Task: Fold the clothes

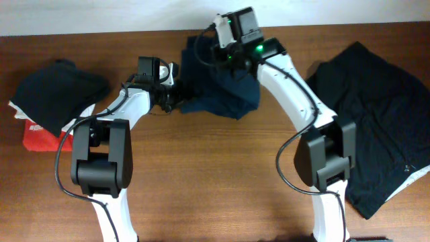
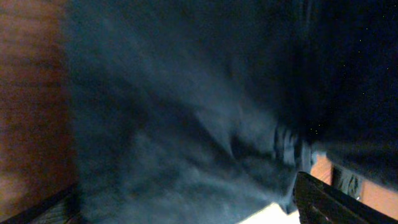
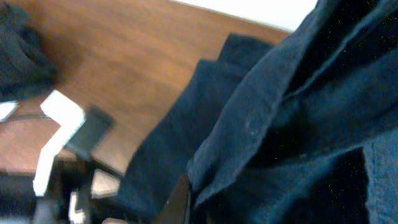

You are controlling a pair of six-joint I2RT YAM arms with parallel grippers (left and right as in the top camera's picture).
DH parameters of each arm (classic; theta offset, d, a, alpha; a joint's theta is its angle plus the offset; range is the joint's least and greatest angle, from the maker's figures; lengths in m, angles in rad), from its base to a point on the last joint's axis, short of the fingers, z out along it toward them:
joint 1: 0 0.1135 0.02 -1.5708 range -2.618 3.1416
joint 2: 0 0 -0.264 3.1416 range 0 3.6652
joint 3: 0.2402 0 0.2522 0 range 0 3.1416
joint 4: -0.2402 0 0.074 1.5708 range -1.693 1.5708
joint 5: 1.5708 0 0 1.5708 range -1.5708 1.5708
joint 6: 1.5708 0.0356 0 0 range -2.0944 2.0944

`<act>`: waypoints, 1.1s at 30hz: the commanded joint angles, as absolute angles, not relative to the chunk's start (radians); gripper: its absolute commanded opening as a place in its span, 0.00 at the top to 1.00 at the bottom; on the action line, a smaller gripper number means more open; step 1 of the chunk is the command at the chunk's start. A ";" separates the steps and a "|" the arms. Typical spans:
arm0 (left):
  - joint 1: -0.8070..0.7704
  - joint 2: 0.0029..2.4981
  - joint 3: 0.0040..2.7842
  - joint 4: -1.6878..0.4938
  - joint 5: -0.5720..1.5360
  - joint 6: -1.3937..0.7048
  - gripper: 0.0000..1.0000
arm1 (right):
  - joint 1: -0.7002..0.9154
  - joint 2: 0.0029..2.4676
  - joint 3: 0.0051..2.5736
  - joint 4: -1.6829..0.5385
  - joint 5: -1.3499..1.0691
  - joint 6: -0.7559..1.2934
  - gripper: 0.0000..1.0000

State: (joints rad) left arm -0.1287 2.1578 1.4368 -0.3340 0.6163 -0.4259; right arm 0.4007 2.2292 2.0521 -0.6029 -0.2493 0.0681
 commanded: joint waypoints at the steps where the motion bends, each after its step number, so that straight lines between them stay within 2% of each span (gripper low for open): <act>1: -0.123 2.156 1.428 -0.389 0.567 -0.386 0.03 | 0.426 2.232 2.077 -0.543 -0.282 0.119 0.96; 7: -0.122 2.156 1.428 -0.396 0.553 -0.386 0.03 | 0.451 2.235 2.076 -0.534 -0.281 0.117 0.95; 8: -0.122 2.156 1.428 -0.397 0.553 -0.386 0.03 | 0.453 2.237 2.076 -0.533 -0.283 0.117 0.91; 9: -0.122 2.156 1.428 -0.399 0.553 -0.386 0.03 | 0.454 2.239 2.076 -0.533 -0.295 0.117 0.79; 11: -0.119 2.156 1.428 -0.428 0.552 -0.373 0.04 | 0.458 2.246 2.076 -0.526 -0.420 0.080 0.49; 13: -0.088 2.151 1.428 -0.471 0.528 -0.361 0.05 | 0.458 2.247 2.076 -0.527 -0.548 0.035 0.30; 14: -0.065 2.145 1.428 -0.492 0.504 -0.361 0.05 | 0.457 2.247 2.076 -0.531 -0.562 0.034 0.28; 17: 0.003 2.113 1.428 -0.542 0.449 -0.356 0.04 | 0.443 2.247 2.076 -0.536 -0.558 0.034 0.30; 21: 0.090 2.050 1.428 -0.558 0.433 -0.355 0.01 | 0.384 2.244 2.076 -0.586 -0.477 0.101 0.46; 24: 0.085 2.028 1.428 -0.510 0.502 -0.293 0.01 | 0.330 2.244 2.076 -0.731 -0.369 0.114 0.55; 25: 0.074 2.030 1.428 -0.496 0.530 -0.294 0.01 | 0.315 2.244 2.076 -0.795 -0.299 0.114 0.56; 27: 0.048 2.034 1.428 -0.462 0.553 -0.302 0.01 | 0.287 2.243 2.076 -0.915 -0.162 0.114 0.48; 29: 0.010 2.035 1.428 -0.408 0.558 -0.302 0.01 | 0.262 2.243 2.076 -1.015 -0.058 0.114 0.46; 33: -0.080 2.037 1.428 -0.320 0.553 -0.397 0.01 | 0.213 2.243 2.076 -1.144 0.006 0.113 0.43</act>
State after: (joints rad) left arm -0.0132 2.0663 1.4330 -0.3584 0.5259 -0.3347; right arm 0.2375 2.2383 2.0609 -1.0958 -0.1230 0.1078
